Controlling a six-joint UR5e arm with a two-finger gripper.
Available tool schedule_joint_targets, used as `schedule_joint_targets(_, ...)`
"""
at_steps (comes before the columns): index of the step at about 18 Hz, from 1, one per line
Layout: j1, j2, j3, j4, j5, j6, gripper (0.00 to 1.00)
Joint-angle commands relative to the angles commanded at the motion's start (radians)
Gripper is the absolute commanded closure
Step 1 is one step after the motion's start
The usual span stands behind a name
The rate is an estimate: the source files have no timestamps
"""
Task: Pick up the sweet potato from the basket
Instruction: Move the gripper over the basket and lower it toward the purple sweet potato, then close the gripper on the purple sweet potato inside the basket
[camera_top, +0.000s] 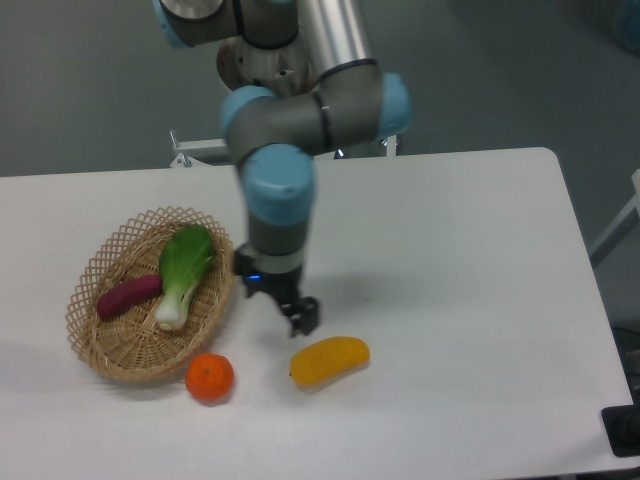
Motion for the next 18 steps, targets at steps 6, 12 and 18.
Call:
schedule_joint_targets(6, -0.117, -0.034, 0.0, 0.008, -0.015, -0.072, 0.0)
schedule_joint_targets(12, -0.192, -0.084, -0.014, 0.048, -0.011, -0.106, 0.0)
schedule_joint_targets(18, -0.235, -0.115, -0.02, 0.048, -0.009, -0.127, 0.0)
